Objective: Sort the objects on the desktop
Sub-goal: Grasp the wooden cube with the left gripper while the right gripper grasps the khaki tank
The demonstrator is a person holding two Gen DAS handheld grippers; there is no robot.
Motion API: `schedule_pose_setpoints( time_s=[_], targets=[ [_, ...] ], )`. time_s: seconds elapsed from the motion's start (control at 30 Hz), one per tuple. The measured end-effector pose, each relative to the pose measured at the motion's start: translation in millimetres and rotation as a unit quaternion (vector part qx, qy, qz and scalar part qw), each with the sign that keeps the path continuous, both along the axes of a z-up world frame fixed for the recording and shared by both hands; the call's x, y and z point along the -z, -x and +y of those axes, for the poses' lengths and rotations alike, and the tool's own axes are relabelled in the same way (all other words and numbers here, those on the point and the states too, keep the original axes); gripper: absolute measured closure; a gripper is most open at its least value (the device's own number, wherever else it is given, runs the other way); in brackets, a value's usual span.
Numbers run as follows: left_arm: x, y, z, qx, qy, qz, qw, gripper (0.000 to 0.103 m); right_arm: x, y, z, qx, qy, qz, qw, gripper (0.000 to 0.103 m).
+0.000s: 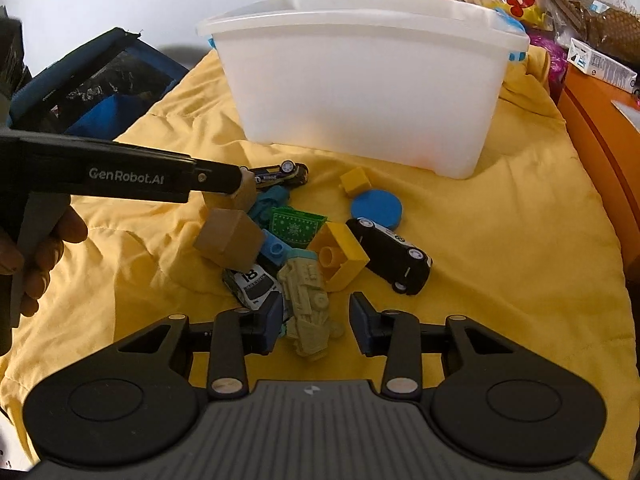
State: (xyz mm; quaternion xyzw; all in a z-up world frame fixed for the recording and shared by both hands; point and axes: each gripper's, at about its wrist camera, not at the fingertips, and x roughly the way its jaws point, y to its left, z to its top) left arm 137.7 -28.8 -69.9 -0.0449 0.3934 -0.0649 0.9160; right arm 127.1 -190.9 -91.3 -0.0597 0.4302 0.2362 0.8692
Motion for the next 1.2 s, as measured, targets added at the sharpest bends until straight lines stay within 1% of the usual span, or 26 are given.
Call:
schedule_pose_setpoints(
  time_s=[0.13,0.2,0.23,0.33,0.37,0.4,0.43,0.5,0.57,0.7,0.87,0.97,1.07,1.1,1.17,1.2],
  targets=[
    [7,1,-10,0.02,-0.013,0.009,0.9997,0.042,-2,1,5,-0.011,0.004,-0.008,1.0,0.062],
    [10,1,-9,0.011,-0.025,0.011,0.9996,0.043,-1,0,5,-0.011,0.006,-0.007,1.0,0.063],
    [11,0,-7,0.008,-0.022,0.012,0.9997,0.043,-1,-1,5,-0.01,0.007,-0.006,1.0,0.064],
    [14,-3,-4,0.013,-0.013,0.018,0.9997,0.051,4,-4,5,-0.006,0.007,0.0,1.0,0.065],
    [15,-3,-4,0.018,-0.013,0.016,0.9996,0.056,5,-5,5,-0.004,0.005,0.001,1.0,0.066],
    [14,-3,-5,0.021,-0.014,0.013,0.9996,0.066,6,-7,5,-0.003,0.002,0.003,1.0,0.067],
    [14,-3,-5,0.025,-0.014,0.012,0.9995,0.066,6,-8,5,-0.002,-0.002,0.007,1.0,0.067],
    [13,-1,-7,0.028,-0.018,0.006,0.9994,0.068,6,-10,4,-0.003,-0.015,0.015,1.0,0.074],
    [12,2,-7,0.034,-0.023,-0.003,0.9991,0.07,5,-10,2,-0.002,-0.024,0.021,0.999,0.075],
    [3,9,-4,0.035,-0.015,-0.014,0.9992,0.071,-1,-3,-6,0.002,-0.042,0.013,0.999,0.075],
    [-10,20,7,0.022,-0.001,-0.033,0.9992,0.071,-15,7,-19,0.019,-0.069,0.0,0.997,0.075],
    [-12,24,13,0.018,0.007,-0.031,0.9994,0.071,-22,9,-25,0.03,-0.079,-0.006,0.996,0.075],
    [-5,26,14,0.019,0.002,-0.015,0.9997,0.07,-23,8,-28,0.034,-0.079,-0.007,0.996,0.075],
    [0,27,14,0.018,0.003,-0.004,0.9998,0.064,-22,9,-29,0.035,-0.078,-0.005,0.996,0.075],
    [10,28,16,0.013,0.002,0.017,0.9998,0.059,-19,9,-29,0.038,-0.077,-0.001,0.996,0.075],
    [13,30,16,0.01,-0.002,0.02,0.9998,0.055,-18,10,-29,0.038,-0.076,0.001,0.996,0.075]
  ],
)
